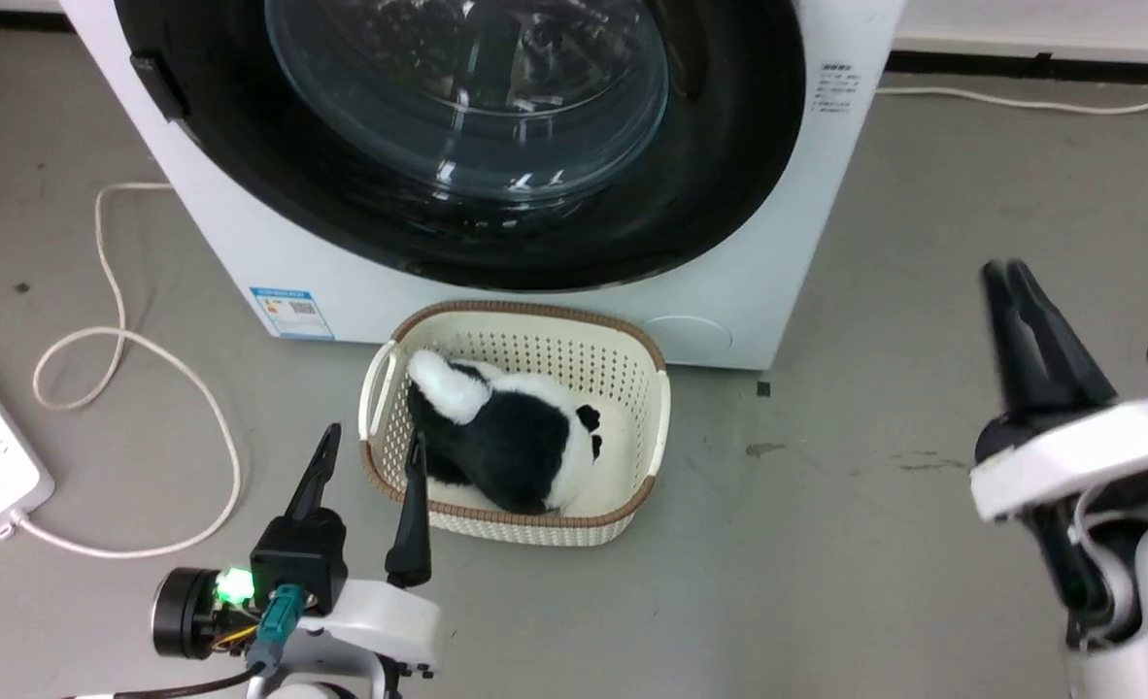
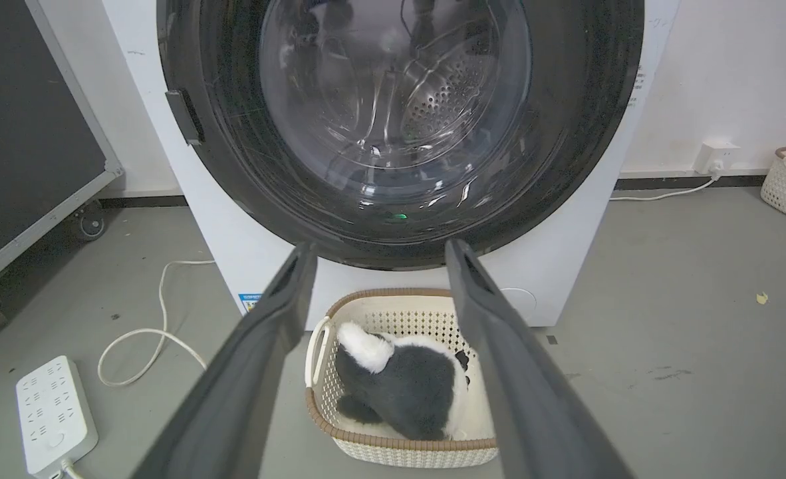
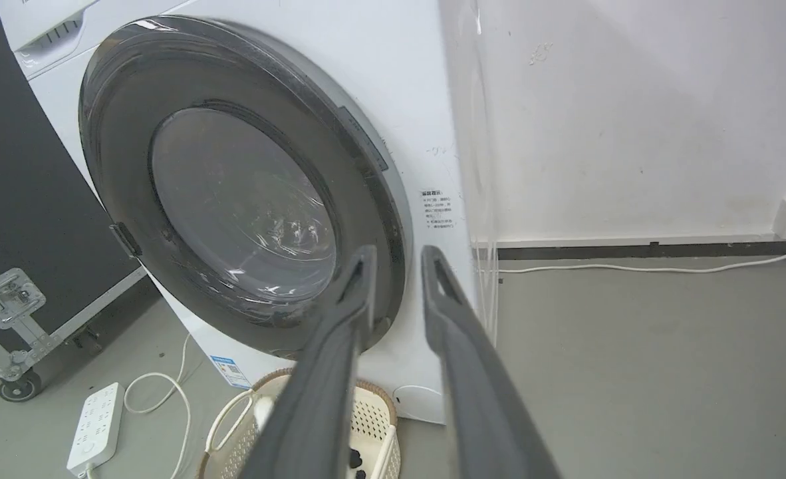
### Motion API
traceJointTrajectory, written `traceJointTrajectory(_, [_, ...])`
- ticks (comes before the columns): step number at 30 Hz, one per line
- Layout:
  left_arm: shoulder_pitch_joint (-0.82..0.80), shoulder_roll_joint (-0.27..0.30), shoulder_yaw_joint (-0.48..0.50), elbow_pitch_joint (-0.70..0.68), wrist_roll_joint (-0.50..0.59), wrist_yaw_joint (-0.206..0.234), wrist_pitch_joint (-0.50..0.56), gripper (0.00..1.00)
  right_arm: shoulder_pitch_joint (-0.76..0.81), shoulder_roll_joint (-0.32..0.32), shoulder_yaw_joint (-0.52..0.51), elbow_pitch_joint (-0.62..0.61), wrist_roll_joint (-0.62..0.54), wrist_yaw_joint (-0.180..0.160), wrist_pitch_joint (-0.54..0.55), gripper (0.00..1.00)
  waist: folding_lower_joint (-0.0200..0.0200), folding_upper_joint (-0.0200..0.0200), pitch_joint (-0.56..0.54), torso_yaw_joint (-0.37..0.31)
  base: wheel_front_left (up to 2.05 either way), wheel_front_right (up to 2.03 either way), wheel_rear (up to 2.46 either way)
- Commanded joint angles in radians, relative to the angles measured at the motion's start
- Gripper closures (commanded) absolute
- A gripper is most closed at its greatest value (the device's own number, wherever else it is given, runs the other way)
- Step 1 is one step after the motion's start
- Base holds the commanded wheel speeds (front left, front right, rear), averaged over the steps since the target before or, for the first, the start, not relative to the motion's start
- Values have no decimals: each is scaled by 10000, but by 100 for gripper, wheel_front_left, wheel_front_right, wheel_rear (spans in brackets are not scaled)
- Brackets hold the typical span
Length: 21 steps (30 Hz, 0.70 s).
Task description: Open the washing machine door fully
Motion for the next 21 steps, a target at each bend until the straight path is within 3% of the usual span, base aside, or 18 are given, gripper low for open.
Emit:
traceJointTrajectory(1, [-191,7,-71,-25,-13,85,-100,0,-380,-26,-83,80,253,-4,90,100,-1,0,138,94,0,0,0])
traceJointTrajectory(10, [-496,8,-385,-60,-73,260,-288,0,-1896,199,-575,824,1184,-5,807,100,-1,0,720,476,0,0,0])
traceJointTrajectory(21, [-805,8,-794,-79,-201,504,-518,0,-4111,500,-1809,2724,2236,-6,2186,100,-1,0,1345,1004,0,0,0])
